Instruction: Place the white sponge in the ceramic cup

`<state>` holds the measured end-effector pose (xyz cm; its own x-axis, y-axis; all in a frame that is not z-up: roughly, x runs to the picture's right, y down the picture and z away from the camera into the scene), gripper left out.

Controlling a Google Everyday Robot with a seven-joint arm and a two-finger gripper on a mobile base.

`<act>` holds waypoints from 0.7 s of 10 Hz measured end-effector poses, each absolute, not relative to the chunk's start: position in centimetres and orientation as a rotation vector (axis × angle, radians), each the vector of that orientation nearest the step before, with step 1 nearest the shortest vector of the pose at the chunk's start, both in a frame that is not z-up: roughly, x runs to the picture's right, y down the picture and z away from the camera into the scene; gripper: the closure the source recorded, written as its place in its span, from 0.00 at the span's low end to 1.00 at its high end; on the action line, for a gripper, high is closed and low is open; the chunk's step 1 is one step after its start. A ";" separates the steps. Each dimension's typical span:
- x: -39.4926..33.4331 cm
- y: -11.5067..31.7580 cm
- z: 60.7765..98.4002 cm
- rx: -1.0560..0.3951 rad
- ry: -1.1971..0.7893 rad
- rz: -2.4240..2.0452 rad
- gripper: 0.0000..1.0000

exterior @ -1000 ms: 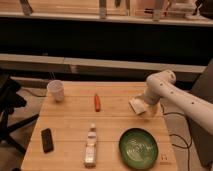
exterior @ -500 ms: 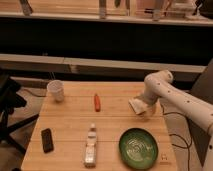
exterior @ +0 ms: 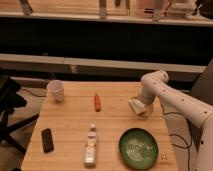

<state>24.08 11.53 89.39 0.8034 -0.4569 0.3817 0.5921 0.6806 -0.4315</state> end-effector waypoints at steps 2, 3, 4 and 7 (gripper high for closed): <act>24.1 11.5 89.8 -0.579 -0.260 -0.599 0.20; 24.1 11.5 90.0 -0.584 -0.265 -0.600 0.20; 24.1 11.5 90.2 -0.591 -0.269 -0.603 0.20; 24.3 11.6 90.5 -0.609 -0.278 -0.605 0.20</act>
<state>24.32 11.63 90.49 0.7927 -0.4474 0.4141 0.6056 0.6557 -0.4509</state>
